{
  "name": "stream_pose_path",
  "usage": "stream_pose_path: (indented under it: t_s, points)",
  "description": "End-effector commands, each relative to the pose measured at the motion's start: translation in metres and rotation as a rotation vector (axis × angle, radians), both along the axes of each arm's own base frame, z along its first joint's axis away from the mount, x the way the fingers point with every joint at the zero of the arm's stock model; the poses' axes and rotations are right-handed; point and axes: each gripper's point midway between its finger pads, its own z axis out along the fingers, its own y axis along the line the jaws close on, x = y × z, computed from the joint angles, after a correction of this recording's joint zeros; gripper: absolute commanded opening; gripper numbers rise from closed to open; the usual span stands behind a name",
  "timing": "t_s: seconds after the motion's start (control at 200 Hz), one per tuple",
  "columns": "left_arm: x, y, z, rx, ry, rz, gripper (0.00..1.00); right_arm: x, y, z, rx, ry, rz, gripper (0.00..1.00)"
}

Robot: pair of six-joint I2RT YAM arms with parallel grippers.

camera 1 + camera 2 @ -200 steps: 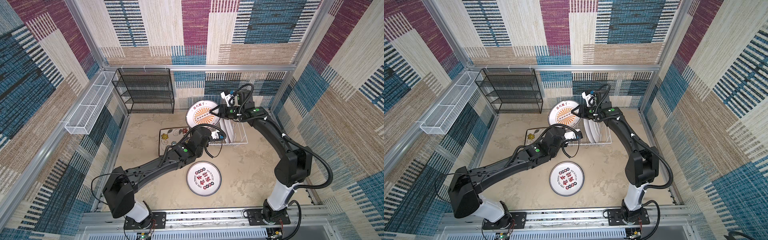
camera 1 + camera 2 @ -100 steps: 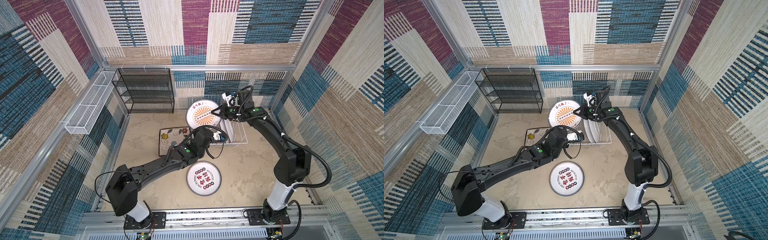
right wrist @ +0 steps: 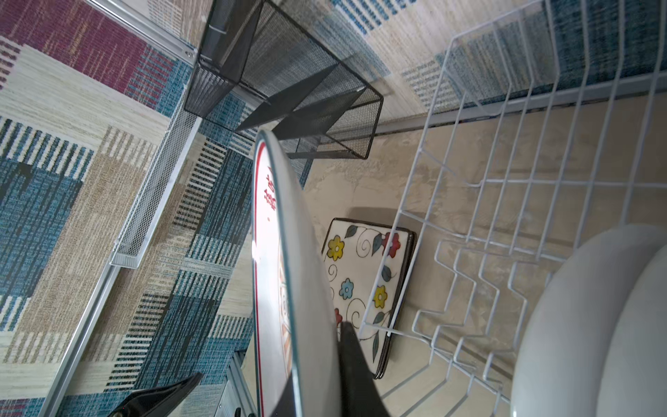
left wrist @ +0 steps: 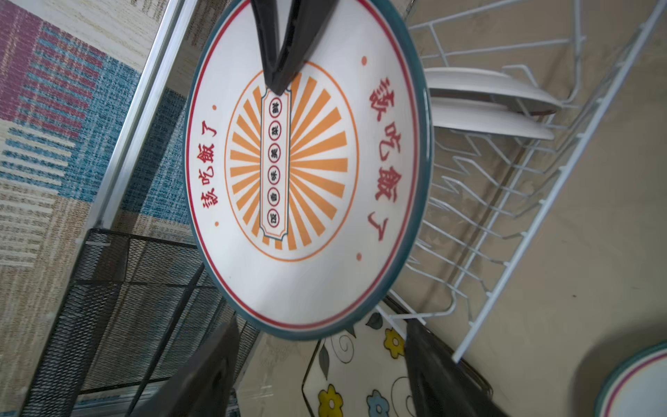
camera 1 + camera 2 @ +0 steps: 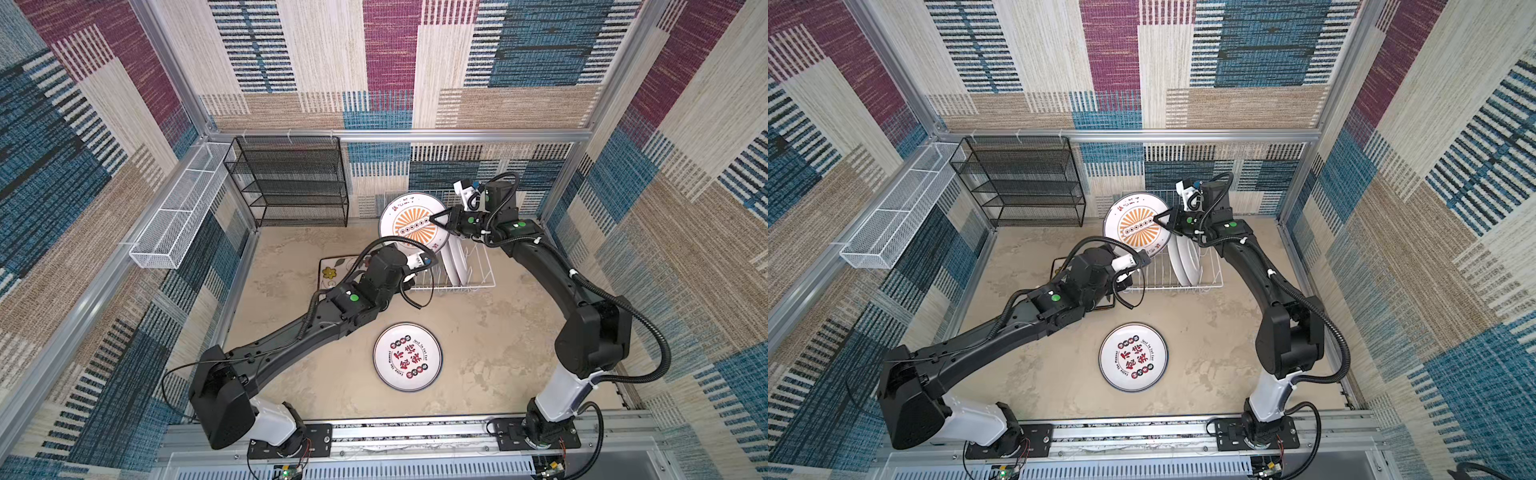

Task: Unload the plates from the dish rack
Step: Pick up a plate from the dish rack.

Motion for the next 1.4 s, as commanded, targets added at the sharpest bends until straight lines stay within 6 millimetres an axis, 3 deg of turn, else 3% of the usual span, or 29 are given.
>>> stream_pose_path:
  t_s: [0.0, 0.12, 0.301, 0.616, 0.801, 1.102, 1.392]
  points:
    - [-0.013, -0.001, 0.002, -0.233, 0.159, -0.024, 0.77, 0.009, -0.006, 0.031, 0.071, -0.112, -0.053, 0.0]
    - [-0.014, 0.015, 0.02, -0.476, 0.269, -0.021, 0.79, 0.01, -0.011, 0.035, 0.078, -0.136, -0.073, 0.0]
    - [0.002, 0.045, 0.042, -0.85, 0.472, 0.015, 0.81, 0.006, -0.009, 0.037, 0.09, -0.15, -0.046, 0.0]
    - [0.038, 0.063, 0.039, -1.313, 0.824, 0.04, 0.81, 0.001, -0.003, 0.031, 0.104, -0.153, 0.007, 0.0]
    - [0.054, 0.061, 0.013, -1.338, 0.93, 0.092, 0.81, -0.004, 0.002, 0.027, 0.109, -0.138, 0.055, 0.0]
    - [0.066, 0.038, 0.01, -1.407, 1.071, -0.016, 0.75, -0.004, 0.01, 0.016, 0.113, -0.092, 0.11, 0.0]
    - [0.077, 0.027, 0.008, -1.472, 1.135, -0.082, 0.49, -0.006, 0.019, 0.007, 0.124, -0.059, 0.154, 0.0]
